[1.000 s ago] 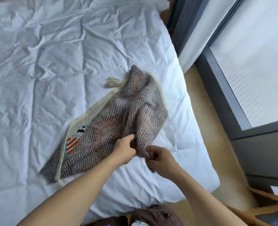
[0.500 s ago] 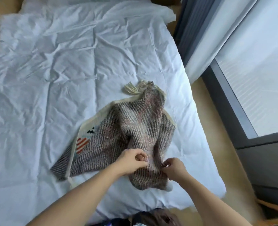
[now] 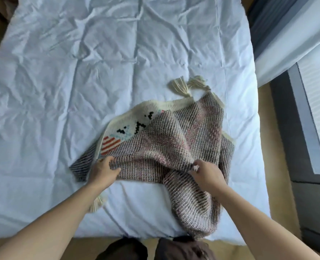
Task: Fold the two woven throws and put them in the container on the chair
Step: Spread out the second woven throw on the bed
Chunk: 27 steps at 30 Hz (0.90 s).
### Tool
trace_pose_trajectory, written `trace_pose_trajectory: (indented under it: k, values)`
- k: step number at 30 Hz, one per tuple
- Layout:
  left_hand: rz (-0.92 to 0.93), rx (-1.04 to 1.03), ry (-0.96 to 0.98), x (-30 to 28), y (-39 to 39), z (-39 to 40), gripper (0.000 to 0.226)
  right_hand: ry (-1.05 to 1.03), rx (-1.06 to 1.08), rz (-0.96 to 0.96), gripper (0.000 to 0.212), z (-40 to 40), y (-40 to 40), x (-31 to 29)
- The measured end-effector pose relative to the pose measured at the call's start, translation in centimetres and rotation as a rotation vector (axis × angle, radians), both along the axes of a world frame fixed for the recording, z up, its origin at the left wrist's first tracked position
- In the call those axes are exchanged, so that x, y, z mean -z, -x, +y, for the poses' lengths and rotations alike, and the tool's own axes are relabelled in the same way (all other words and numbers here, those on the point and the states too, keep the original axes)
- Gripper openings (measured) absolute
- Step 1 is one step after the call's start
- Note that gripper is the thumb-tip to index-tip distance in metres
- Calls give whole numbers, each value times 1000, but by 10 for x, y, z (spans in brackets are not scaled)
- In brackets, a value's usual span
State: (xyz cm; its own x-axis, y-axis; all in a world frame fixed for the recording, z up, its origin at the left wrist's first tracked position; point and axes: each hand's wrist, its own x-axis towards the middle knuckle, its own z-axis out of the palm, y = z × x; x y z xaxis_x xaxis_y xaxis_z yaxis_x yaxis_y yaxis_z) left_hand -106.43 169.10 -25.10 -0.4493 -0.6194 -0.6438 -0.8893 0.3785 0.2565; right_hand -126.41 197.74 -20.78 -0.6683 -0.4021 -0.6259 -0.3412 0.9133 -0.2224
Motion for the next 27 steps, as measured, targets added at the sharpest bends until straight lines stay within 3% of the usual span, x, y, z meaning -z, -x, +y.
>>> trace_pose_trajectory:
  k: [2,4,6,8,11,14,16,19,22,27]
  values:
    - [27,7,75,12,1,-15,61,121,-96,53,37,-46,21,11]
    - [40,28,209,25,5,-32,68,186,-213,126,58,-91,44,26]
    - [13,41,322,30,13,-46,73,167,-353,180,90,-133,67,38]
    - [-63,9,334,33,18,-58,77,86,-415,133,104,-158,81,51]
    - [-215,-116,203,45,8,-71,75,-11,-360,102,92,-154,80,66]
    - [-156,-173,126,50,-11,-64,38,15,-383,188,59,-108,59,72]
    - [-88,-236,150,46,-22,-60,24,28,-350,148,51,-66,46,65]
    - [-18,-334,197,27,-36,-72,26,-52,-322,96,54,3,32,50]
    - [-5,-405,247,0,-54,-103,29,-37,-222,140,39,30,27,35]
    - [112,-608,378,-65,-78,-167,31,224,-133,275,28,-53,26,-6]
